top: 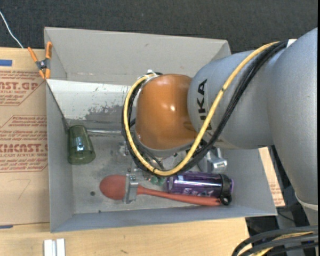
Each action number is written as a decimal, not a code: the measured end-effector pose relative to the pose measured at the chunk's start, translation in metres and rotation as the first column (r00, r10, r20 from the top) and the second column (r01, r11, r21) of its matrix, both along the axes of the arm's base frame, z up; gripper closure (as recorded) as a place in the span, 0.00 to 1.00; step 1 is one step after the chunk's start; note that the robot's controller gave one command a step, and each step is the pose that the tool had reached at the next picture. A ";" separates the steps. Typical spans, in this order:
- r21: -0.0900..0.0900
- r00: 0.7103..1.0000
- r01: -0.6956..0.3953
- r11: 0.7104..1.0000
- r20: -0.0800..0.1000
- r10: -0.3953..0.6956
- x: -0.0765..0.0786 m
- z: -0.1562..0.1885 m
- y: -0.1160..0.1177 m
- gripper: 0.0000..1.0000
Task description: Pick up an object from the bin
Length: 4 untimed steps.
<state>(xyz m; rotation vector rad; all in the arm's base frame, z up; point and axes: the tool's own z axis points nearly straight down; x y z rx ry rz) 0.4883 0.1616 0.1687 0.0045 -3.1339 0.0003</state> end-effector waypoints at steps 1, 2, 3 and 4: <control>0.002 1.000 0.003 1.000 0.008 -0.003 0.002 0.004 -0.001 0.00; 0.002 0.994 0.109 0.994 0.006 -0.109 -0.001 -0.098 -0.048 0.00; 0.003 0.999 0.035 0.999 0.008 -0.035 -0.003 -0.012 -0.044 0.00; 0.004 0.994 0.109 0.994 0.009 -0.109 0.000 -0.098 -0.048 0.00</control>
Offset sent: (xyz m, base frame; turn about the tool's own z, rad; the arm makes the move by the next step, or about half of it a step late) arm -0.0022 -0.0489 -0.0987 0.1084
